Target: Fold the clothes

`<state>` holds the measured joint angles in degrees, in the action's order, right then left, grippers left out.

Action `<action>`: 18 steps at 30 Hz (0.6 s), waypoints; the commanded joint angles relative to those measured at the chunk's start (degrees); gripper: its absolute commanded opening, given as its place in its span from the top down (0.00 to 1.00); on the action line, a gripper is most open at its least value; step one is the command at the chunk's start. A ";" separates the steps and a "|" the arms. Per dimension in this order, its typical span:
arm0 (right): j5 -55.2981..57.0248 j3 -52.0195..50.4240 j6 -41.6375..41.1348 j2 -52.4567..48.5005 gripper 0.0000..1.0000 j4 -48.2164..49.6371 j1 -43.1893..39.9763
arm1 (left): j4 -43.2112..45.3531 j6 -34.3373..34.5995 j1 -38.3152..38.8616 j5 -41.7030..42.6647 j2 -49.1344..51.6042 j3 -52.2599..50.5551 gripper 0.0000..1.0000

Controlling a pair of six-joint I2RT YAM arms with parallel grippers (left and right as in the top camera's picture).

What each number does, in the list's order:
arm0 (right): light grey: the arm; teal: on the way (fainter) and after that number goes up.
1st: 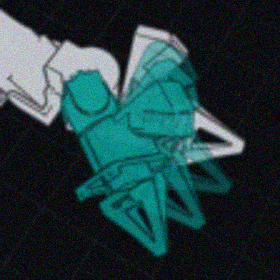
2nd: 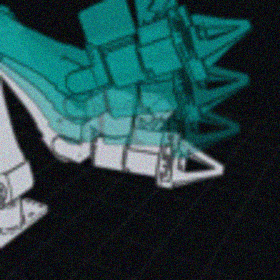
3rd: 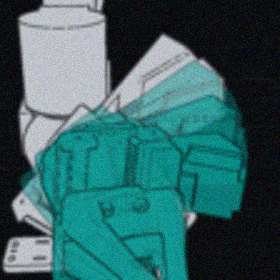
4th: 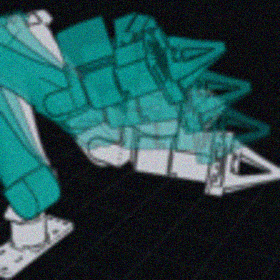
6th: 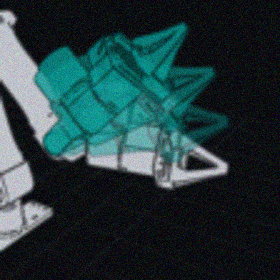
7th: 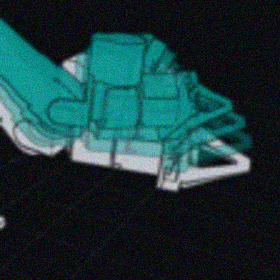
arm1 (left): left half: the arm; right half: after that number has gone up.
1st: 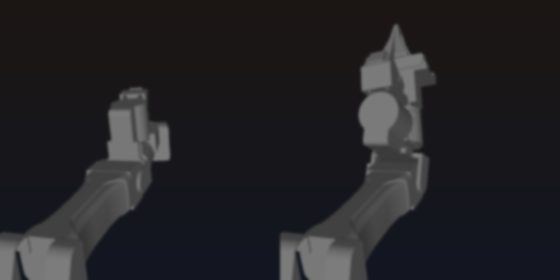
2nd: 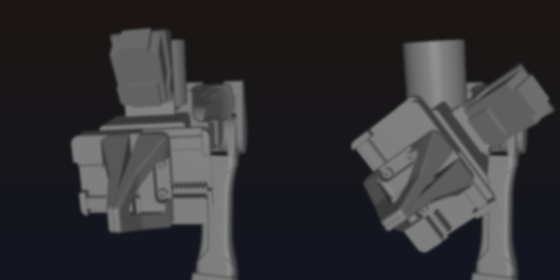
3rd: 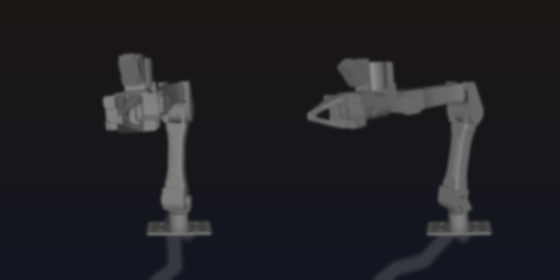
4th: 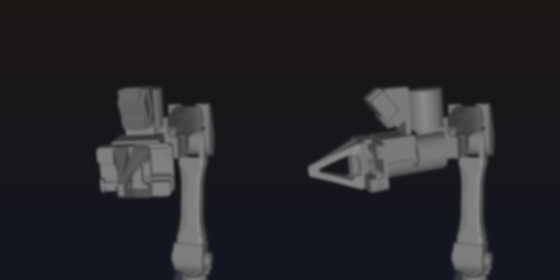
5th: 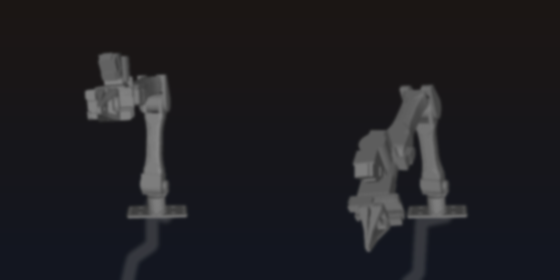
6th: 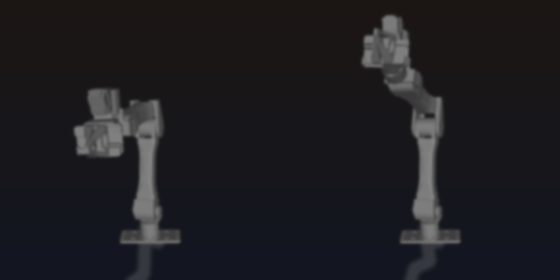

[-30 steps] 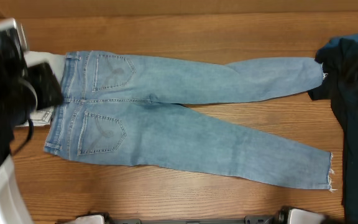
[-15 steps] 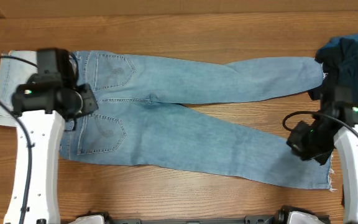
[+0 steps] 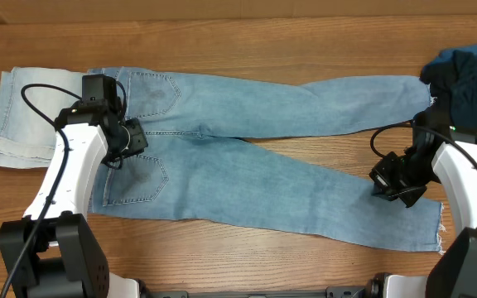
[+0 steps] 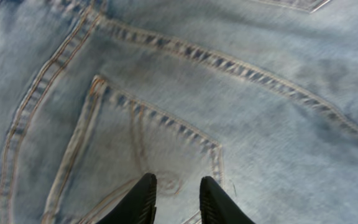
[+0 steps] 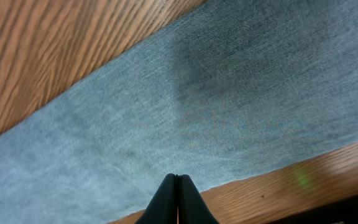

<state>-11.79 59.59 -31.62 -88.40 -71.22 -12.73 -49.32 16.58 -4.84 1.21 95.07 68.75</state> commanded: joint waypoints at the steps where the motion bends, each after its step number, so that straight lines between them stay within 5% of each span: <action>1: -0.33 -0.37 -5.16 -1.46 0.96 0.98 -0.11 | 1.88 0.13 0.37 1.86 0.28 -0.07 0.75; 10: -0.28 -13.07 -18.23 -1.49 0.96 13.88 -0.09 | 2.54 0.13 0.37 2.03 0.28 -0.07 0.75; 18: 7.28 -15.45 -19.61 -1.64 0.96 17.88 -0.13 | 2.71 0.13 0.37 3.32 0.28 -0.07 0.75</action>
<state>-7.57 44.62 -49.91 -89.76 -54.39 -12.73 -46.87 16.58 -4.84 3.05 95.07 68.75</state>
